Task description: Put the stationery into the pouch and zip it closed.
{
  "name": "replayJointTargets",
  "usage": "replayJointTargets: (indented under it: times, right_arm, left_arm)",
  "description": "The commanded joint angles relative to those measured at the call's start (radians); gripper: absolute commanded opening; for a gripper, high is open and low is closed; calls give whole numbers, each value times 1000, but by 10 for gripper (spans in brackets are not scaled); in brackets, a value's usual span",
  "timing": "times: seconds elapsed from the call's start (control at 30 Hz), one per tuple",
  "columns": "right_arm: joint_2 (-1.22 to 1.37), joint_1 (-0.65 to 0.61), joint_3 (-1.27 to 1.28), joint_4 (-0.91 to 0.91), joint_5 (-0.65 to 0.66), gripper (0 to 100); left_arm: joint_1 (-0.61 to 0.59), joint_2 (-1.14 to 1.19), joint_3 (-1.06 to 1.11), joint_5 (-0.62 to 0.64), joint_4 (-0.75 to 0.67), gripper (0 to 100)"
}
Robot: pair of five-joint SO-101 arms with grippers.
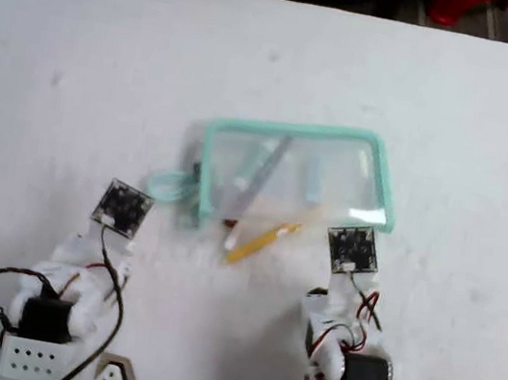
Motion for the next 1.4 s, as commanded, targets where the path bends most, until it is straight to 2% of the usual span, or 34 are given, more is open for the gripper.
replayJointTargets:
  times: [0.0, 1.37]
  right_arm:
    - [-2, -2, 9, 7, 9, 18]
    - [-2, -2, 9, 7, 9, 18]
  left_arm:
    - [-2, -5, -3, -6, 9, 24]
    - [-1, -5, -3, -6, 9, 24]
